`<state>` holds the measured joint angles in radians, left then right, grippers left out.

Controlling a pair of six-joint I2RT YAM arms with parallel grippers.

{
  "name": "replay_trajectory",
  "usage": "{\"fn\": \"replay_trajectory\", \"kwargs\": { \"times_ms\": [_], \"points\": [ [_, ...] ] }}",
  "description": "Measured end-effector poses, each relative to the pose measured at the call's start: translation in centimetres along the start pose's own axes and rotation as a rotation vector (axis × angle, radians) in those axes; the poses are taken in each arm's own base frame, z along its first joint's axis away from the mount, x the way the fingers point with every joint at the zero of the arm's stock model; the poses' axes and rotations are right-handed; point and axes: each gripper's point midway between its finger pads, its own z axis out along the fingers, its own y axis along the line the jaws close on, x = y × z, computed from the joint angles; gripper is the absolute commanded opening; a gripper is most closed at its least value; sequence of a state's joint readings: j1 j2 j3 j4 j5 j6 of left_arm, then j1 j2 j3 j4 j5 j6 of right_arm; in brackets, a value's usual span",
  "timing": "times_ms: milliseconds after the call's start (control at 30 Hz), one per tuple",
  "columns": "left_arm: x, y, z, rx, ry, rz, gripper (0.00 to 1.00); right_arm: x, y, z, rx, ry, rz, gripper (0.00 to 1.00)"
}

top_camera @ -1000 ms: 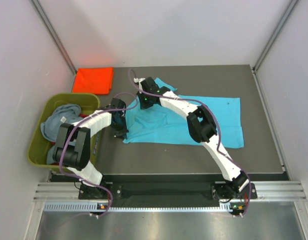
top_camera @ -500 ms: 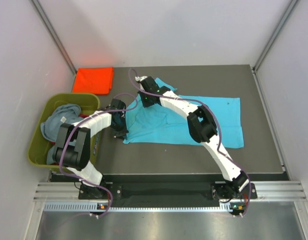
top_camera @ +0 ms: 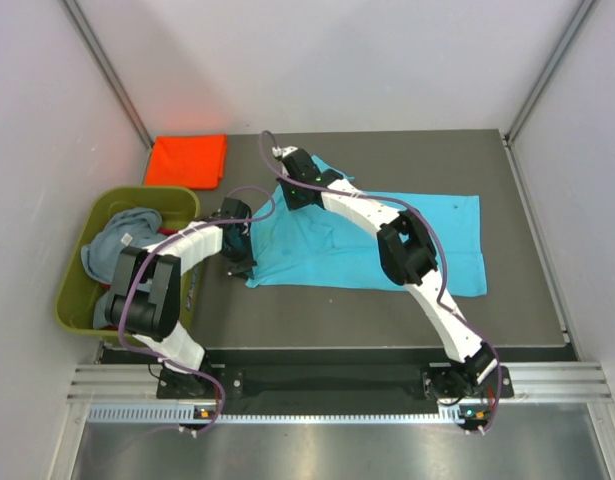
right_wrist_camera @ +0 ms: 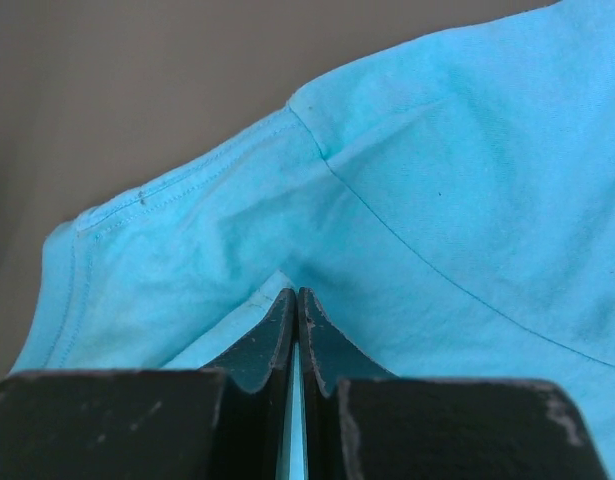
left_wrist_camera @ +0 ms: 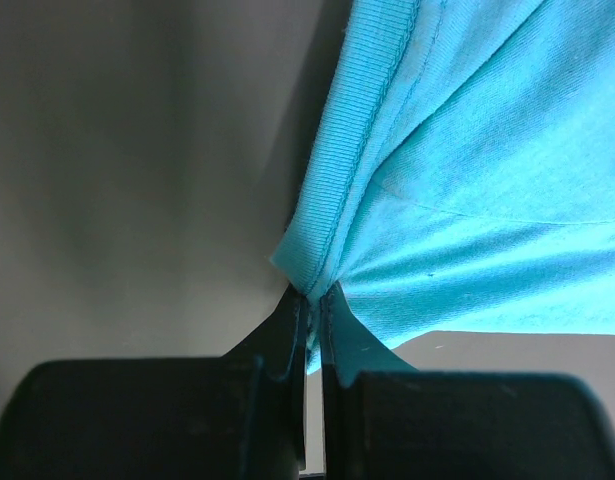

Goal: Fold and stack the t-shirts
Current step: Fold the tshirt

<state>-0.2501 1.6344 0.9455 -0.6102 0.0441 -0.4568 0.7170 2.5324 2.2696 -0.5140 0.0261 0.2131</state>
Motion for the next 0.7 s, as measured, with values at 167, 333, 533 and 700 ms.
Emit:
{"fn": "replay_trajectory", "kwargs": {
  "times_ms": [167, 333, 533, 700],
  "points": [
    [-0.1, 0.1, -0.1, -0.007, -0.005, 0.007, 0.02, -0.2, -0.3, 0.0, 0.002, -0.003, 0.012, 0.03],
    [-1.0, 0.3, -0.5, -0.031, -0.031, 0.015, 0.13, -0.2, -0.7, 0.0, 0.008, -0.003, 0.03, 0.13],
    [-1.4, 0.2, -1.3, -0.029, -0.045, 0.016, 0.27, 0.1, -2.0, -0.1, 0.028, 0.019, 0.042, 0.33],
    [-1.7, 0.0, -2.8, -0.02, -0.064, 0.017, 0.34, 1.1, -4.3, -1.0, 0.06, 0.079, 0.047, 0.39]
  ]
}}
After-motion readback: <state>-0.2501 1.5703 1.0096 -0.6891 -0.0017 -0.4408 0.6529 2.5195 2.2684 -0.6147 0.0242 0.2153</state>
